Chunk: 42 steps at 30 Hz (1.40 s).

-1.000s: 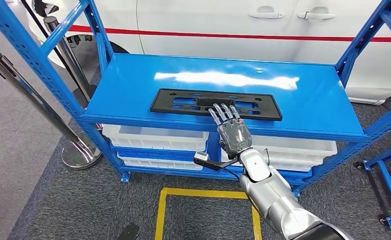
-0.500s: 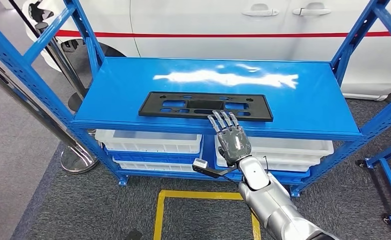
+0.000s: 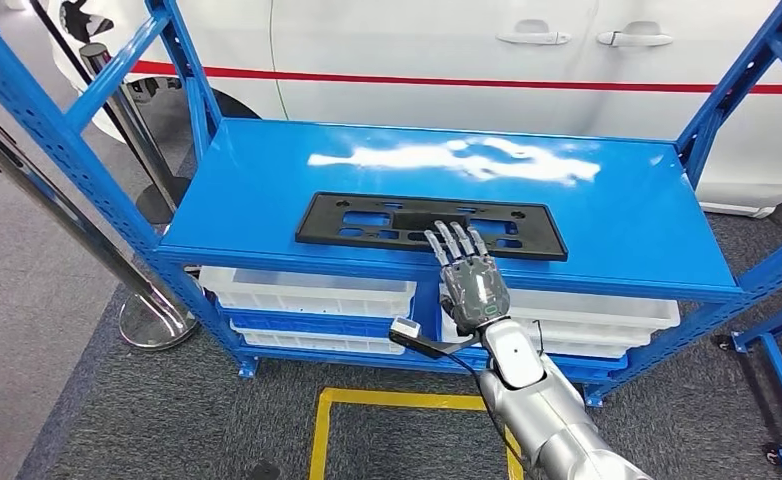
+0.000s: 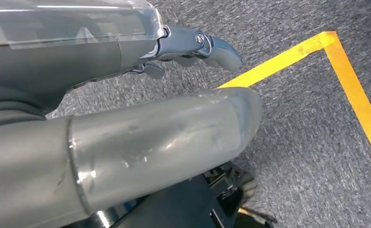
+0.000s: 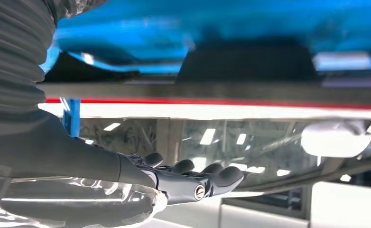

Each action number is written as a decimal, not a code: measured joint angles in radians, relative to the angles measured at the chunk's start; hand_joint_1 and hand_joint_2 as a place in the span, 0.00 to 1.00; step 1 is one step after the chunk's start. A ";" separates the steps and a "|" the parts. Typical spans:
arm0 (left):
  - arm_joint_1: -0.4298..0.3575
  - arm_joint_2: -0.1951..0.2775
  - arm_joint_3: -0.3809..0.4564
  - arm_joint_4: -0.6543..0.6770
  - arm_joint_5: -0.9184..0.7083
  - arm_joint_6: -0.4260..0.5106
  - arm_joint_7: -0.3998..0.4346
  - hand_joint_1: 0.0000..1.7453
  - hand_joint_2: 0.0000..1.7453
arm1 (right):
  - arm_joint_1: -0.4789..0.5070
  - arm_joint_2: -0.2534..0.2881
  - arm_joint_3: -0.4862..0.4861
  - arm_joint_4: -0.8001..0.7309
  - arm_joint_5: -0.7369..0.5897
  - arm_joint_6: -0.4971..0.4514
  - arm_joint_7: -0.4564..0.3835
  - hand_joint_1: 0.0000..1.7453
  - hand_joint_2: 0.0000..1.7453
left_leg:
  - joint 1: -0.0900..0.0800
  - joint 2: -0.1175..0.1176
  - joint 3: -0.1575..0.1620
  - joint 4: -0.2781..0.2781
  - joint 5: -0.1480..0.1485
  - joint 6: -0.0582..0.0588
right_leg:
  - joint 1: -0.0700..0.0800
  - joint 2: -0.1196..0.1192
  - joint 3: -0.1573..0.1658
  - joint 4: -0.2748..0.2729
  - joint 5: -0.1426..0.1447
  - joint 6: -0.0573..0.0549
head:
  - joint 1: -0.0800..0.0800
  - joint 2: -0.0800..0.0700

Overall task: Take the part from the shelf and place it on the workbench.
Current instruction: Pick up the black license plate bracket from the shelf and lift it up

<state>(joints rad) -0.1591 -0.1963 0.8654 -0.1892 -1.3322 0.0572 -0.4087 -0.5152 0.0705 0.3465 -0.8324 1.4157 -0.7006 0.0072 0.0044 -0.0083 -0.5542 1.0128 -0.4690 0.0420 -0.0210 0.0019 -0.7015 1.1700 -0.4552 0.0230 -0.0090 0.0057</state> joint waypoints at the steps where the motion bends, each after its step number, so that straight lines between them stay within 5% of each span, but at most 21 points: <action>1: 0.000 0.000 -0.001 0.000 0.000 0.000 0.001 0.00 0.00 | 0.001 0.000 -0.008 -0.009 -0.002 0.000 -0.002 0.00 1.00 | -0.002 0.000 0.001 0.009 -0.010 -0.006 | 0.000 0.000 0.024 -0.056 0.022 -0.002 | 0.000 0.000; 3: -0.002 0.000 -0.002 0.000 0.000 0.000 0.003 0.00 0.00 | 0.005 0.002 -0.023 -0.023 -0.009 0.000 -0.009 0.00 1.00 | -0.005 0.000 0.001 0.018 -0.022 -0.017 | 0.004 0.000 0.046 -0.104 0.025 -0.010 | 0.000 0.000; 7: -0.002 0.002 -0.004 0.000 0.000 0.000 0.007 0.00 0.00 | 0.013 0.005 -0.045 -0.042 -0.014 0.000 -0.018 0.00 1.00 | -0.003 0.002 -0.002 0.041 -0.048 -0.035 | 0.003 0.002 0.059 -0.109 0.012 -0.035 | -0.002 0.000; 11: -0.004 0.002 -0.007 0.000 0.000 0.001 0.007 0.00 0.00 | 0.016 0.007 -0.052 -0.048 -0.012 0.000 -0.022 0.00 1.00 | 0.002 0.003 -0.132 0.271 -0.126 -0.050 | 0.003 0.000 0.079 -0.112 -0.003 -0.048 | -0.002 0.000; 13: -0.001 0.002 -0.008 0.000 -0.001 0.001 0.008 0.00 0.00 | 0.020 0.007 -0.053 -0.048 -0.011 0.000 -0.025 0.00 1.00 | 0.002 0.003 -0.171 0.302 -0.100 -0.048 | 0.005 0.001 0.089 -0.112 -0.011 -0.048 | -0.002 0.000; 15: 0.000 0.002 -0.008 0.000 -0.001 0.001 0.008 0.00 0.00 | 0.022 0.008 -0.053 -0.049 -0.011 0.000 -0.027 0.00 1.00 | 0.002 0.003 -0.154 0.232 -0.035 -0.042 | 0.007 0.003 0.100 -0.112 -0.018 -0.047 | -0.002 0.000; 18: -0.004 0.004 -0.008 0.000 0.000 0.001 0.008 0.00 0.00 | 0.021 0.010 -0.054 -0.051 -0.011 0.000 -0.028 0.00 1.00 | -0.007 0.003 -0.088 0.063 0.046 -0.020 | 0.010 0.004 0.113 -0.115 -0.028 -0.041 | -0.002 0.000; 22: -0.005 0.006 -0.009 0.000 0.002 0.001 0.008 0.00 0.00 | 0.023 0.012 -0.059 -0.055 -0.008 0.000 -0.030 0.00 1.00 | -0.012 0.003 -0.058 0.007 0.043 -0.004 | 0.009 0.001 0.123 -0.128 -0.031 -0.019 | -0.002 0.000; 24: -0.005 0.006 -0.009 0.000 0.002 0.001 0.008 0.00 0.00 | 0.021 0.012 -0.061 -0.060 -0.006 0.000 -0.030 0.00 1.00 | -0.006 0.004 -0.036 -0.018 0.048 0.005 | 0.011 -0.001 0.112 -0.093 -0.053 -0.011 | -0.001 0.000; 28: -0.007 0.006 -0.009 0.000 0.009 0.001 0.015 0.00 0.00 | 0.030 0.013 -0.068 -0.061 -0.005 0.000 -0.030 0.00 1.00 | -0.004 0.004 -0.019 -0.023 0.039 0.015 | 0.007 -0.001 -0.016 0.119 -0.122 0.000 | -0.001 0.000; 30: -0.005 0.006 -0.009 0.000 0.011 0.001 0.018 0.00 0.00 | 0.035 0.012 -0.071 -0.061 -0.004 0.000 -0.030 0.00 1.00 | -0.004 0.002 -0.014 -0.016 0.029 0.012 | 0.004 -0.002 -0.023 0.092 -0.072 0.003 | -0.001 0.000; 33: -0.005 0.005 -0.009 0.000 0.010 -0.002 0.017 0.00 0.00 | 0.033 0.011 -0.075 -0.061 -0.001 0.000 -0.030 0.00 1.00 | -0.007 0.000 -0.012 0.006 0.005 -0.002 | 0.004 -0.001 0.044 -0.078 0.022 -0.002 | -0.001 0.000; 36: -0.007 0.005 -0.009 0.000 0.008 -0.003 0.016 0.00 0.00 | 0.034 0.011 -0.077 -0.062 0.002 0.000 -0.033 0.00 1.00 | -0.009 0.001 -0.015 0.016 -0.006 -0.015 | 0.008 0.002 0.056 -0.113 0.020 -0.018 | -0.001 0.000; 37: -0.007 0.005 -0.009 0.000 0.007 -0.003 0.016 0.00 0.00 | 0.035 0.011 -0.077 -0.062 0.002 0.000 -0.033 0.04 1.00 | -0.008 0.002 -0.015 0.016 -0.010 -0.019 | 0.007 0.002 0.058 -0.116 0.020 -0.023 | -0.001 0.000; 39: -0.008 0.005 -0.010 0.000 0.005 -0.003 0.016 0.00 0.00 | 0.033 0.012 -0.078 -0.062 0.003 0.000 -0.033 0.51 1.00 | -0.006 0.003 -0.028 0.053 -0.036 -0.030 | 0.003 0.002 0.066 -0.122 0.018 -0.035 | -0.001 0.000; 41: -0.008 0.005 -0.010 0.000 0.004 -0.002 0.016 0.00 0.00 | 0.032 0.012 -0.078 -0.062 0.003 0.000 -0.034 0.97 1.00 | -0.002 0.003 -0.079 0.162 -0.090 -0.041 | 0.002 -0.001 0.072 -0.125 0.015 -0.042 | -0.001 0.000; 42: -0.008 0.005 -0.010 0.000 0.004 -0.002 0.015 0.00 0.00 | 0.032 0.012 -0.078 -0.062 0.002 0.000 -0.036 0.98 1.00 | 0.000 0.003 -0.114 0.227 -0.114 -0.044 | 0.002 -0.001 0.073 -0.125 0.014 -0.044 | -0.001 0.000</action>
<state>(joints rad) -0.1668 -0.1909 0.8557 -0.1896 -1.3287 0.0551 -0.3933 -0.4830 0.0827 0.2686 -0.8947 1.4179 -0.7005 -0.0283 0.0046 -0.0054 -0.6679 1.2396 -0.5831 -0.0024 -0.0191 0.0007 -0.6286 1.0454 -0.4416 -0.0205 -0.0101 0.0057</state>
